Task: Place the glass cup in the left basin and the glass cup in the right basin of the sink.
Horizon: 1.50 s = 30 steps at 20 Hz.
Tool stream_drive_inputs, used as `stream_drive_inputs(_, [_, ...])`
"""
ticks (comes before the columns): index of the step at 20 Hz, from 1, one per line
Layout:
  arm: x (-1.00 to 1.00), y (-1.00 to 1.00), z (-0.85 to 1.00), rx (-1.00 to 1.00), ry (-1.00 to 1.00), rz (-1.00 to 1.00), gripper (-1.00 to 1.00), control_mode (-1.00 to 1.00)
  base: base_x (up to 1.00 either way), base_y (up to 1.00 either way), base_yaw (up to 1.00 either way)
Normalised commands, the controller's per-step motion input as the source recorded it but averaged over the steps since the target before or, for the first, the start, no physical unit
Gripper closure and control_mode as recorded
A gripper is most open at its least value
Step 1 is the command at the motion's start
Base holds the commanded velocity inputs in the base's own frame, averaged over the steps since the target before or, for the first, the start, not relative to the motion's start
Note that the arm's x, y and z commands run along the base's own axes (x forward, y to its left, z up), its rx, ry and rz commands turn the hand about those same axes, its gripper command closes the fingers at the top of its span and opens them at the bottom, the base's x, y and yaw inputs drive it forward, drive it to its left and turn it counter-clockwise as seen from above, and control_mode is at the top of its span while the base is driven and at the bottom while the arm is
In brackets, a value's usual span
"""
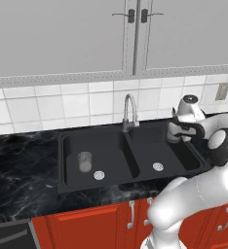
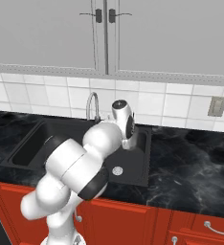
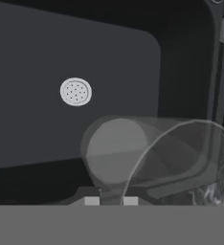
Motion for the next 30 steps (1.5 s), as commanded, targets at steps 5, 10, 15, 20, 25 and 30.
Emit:
stream_drive_inputs(5, [0.0,0.18,-0.06,0.0,-0.08,-0.05,1.0,-1.0,0.0,0.0,0.0])
stream_drive_inputs(10, [0.0,0.19,-0.12,0.03,-0.01,-0.02,1.0,-1.0,0.0,0.0,0.0])
stream_drive_inputs(15, [0.0,0.2,-0.21,0.04,0.0,0.0,1.0,-1.0,0.0,0.0,0.0])
stream_drive_inputs(20, [0.07,0.14,-0.2,0.01,0.0,0.0,1.0,-1.0,0.0,0.0,0.0])
stream_drive_inputs(25, [0.12,0.09,-0.2,0.0,0.0,0.0,1.0,-1.0,0.0,0.0,0.0])
stream_drive_inputs(30, [0.08,0.07,-0.25,0.0,0.0,0.0,1.0,-1.0,0.0,0.0,0.0])
